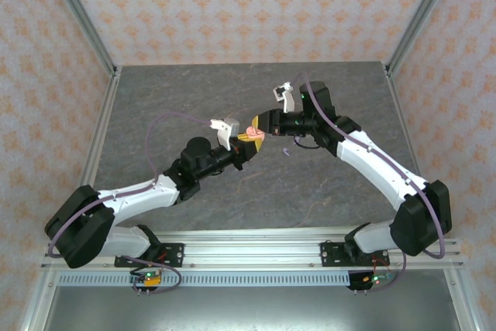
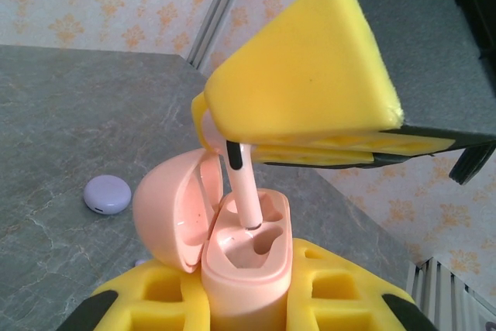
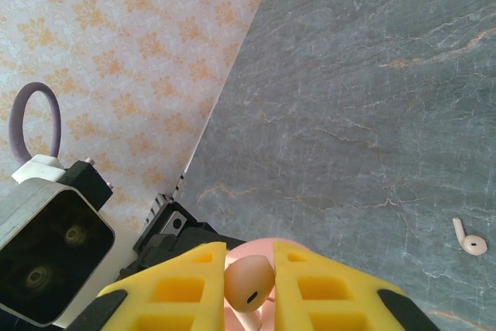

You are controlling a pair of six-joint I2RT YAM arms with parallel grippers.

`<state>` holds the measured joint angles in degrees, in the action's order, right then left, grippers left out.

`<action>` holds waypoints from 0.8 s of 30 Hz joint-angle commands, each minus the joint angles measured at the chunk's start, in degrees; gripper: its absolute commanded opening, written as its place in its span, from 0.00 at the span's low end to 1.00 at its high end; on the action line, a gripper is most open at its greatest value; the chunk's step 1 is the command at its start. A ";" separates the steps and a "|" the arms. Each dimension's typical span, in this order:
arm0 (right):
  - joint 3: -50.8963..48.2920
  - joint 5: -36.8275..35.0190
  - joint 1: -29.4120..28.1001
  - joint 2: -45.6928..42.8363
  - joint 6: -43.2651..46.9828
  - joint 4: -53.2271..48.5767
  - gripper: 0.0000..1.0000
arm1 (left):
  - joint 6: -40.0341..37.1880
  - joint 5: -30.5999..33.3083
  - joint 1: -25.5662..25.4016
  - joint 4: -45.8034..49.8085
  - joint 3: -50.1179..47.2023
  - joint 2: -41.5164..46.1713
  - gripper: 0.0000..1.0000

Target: Insert wireless bluetooth earbuds into charging case

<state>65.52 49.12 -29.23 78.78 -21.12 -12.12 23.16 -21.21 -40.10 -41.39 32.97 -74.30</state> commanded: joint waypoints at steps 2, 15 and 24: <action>0.55 0.27 -0.66 -1.67 1.85 -1.14 0.19 | 0.84 -0.12 0.19 0.24 2.36 0.42 0.04; 0.49 0.02 -1.18 -1.97 3.07 -2.99 0.19 | 0.63 0.75 0.23 0.87 2.45 0.81 0.04; 0.51 -0.73 -1.16 -2.88 4.68 -5.67 0.19 | -0.80 1.86 0.19 2.74 2.12 2.70 0.04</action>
<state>65.52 48.86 -29.87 77.71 -18.17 -15.53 23.92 -20.78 -40.10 -38.24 34.02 -73.73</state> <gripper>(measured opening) 0.192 0.186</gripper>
